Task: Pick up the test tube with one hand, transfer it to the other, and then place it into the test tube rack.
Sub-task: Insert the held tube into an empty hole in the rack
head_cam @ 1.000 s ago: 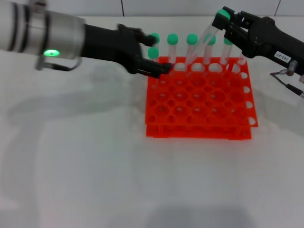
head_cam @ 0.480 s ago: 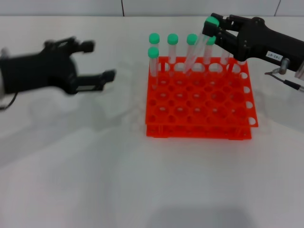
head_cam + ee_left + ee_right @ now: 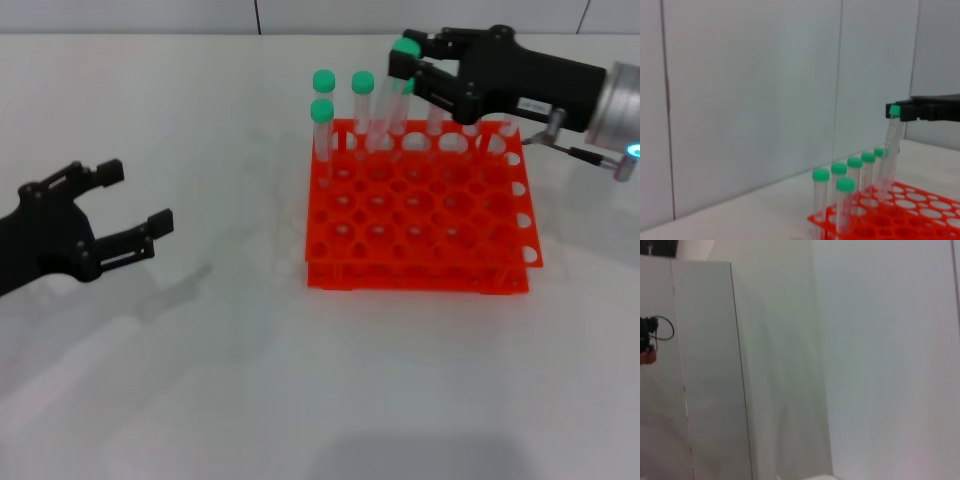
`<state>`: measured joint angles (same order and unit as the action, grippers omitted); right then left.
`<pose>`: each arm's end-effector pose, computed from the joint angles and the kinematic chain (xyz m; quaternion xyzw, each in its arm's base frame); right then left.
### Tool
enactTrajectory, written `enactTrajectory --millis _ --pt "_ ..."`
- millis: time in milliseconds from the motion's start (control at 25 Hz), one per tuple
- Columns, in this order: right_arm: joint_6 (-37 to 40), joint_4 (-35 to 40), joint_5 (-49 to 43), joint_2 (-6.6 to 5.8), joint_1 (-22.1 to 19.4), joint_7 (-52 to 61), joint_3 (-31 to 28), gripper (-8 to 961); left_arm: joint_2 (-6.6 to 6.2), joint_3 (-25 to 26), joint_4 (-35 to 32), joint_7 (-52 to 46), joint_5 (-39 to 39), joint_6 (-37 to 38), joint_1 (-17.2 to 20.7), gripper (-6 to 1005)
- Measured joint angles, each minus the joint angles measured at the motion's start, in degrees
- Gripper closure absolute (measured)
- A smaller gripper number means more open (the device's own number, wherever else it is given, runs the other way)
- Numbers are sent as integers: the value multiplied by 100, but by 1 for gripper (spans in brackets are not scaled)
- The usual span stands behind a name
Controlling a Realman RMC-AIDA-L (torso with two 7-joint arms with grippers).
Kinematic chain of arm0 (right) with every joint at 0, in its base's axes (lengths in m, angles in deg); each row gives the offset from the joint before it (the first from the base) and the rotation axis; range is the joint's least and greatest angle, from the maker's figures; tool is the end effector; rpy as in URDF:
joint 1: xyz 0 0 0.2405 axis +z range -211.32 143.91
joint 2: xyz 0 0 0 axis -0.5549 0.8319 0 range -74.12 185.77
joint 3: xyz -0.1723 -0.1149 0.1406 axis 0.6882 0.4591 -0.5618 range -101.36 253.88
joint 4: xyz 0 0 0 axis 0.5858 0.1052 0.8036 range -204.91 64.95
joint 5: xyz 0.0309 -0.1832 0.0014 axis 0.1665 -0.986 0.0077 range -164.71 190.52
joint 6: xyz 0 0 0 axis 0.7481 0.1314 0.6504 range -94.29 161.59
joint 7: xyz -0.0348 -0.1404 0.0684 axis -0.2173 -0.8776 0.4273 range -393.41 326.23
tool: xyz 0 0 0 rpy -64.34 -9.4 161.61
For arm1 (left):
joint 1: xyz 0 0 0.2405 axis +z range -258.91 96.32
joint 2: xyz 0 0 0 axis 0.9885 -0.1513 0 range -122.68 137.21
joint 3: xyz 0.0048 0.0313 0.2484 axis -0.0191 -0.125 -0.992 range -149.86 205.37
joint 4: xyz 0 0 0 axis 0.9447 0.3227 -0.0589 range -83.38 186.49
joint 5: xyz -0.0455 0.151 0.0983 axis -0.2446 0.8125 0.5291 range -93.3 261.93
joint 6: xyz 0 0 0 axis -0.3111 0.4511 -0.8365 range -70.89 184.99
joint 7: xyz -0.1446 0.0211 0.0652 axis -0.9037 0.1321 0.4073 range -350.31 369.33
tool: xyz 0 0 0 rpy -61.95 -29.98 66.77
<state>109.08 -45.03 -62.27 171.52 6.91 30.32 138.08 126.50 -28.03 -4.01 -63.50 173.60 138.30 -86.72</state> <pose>0.1556 0.3791 -0.0128 -0.9037 0.1064 0.3628 0.2009 -0.2814 0.2610 0.0325 -0.8967 -0.1963 -0.2644 0.2958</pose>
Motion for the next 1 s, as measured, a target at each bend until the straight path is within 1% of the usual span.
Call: enactTrajectory --millis 200,440,560,880,1000 --pt "-444 14 37 46 152 -26 240 700 3 15 273 199 11 -18 11 123" --pt "-550 -49 84 51 245 -27 304 700 3 88 455 337 3 -48 16 124" --pt "-748 -74 243 49 272 -35 553 700 7 168 523 377 20 -24 -5 124" --pt "-1284 -41 824 48 296 -151 1399 699 5 165 602 440 -3 -32 -39 124" --pt "-1382 -48 973 49 300 -214 1545 699 5 164 605 442 -7 -39 -38 124"
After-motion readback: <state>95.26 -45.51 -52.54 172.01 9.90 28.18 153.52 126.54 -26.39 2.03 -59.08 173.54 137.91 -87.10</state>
